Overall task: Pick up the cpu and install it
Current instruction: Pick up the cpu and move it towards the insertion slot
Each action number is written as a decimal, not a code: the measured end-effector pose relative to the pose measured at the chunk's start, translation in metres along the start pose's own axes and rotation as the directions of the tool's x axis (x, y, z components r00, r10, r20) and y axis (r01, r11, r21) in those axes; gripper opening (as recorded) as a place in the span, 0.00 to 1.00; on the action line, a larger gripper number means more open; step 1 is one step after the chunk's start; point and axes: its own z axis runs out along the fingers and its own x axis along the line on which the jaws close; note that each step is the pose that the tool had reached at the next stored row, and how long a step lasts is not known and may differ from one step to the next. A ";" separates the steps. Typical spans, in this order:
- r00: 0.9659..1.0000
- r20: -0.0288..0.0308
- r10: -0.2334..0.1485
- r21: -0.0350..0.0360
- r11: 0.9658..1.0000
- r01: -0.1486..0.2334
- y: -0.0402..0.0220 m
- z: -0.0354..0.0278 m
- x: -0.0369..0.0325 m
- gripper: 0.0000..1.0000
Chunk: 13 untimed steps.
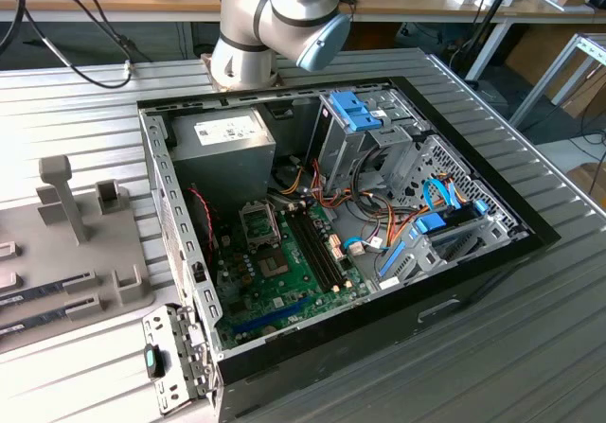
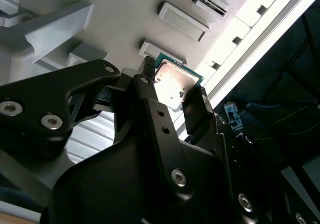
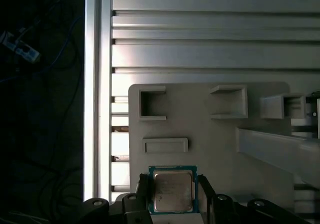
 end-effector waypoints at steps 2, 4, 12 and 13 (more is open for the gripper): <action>1.000 0.000 0.000 0.000 1.000 0.000 0.0000 -0.0010 0.0000 0.47; 1.000 0.000 0.000 0.000 1.000 0.000 0.0001 -0.0018 -0.0001 0.47; 1.000 0.000 0.000 -0.001 1.000 0.000 0.0002 -0.0064 -0.0002 0.47; 1.000 0.000 0.000 -0.001 1.000 0.000 0.0002 -0.0067 -0.0002 0.47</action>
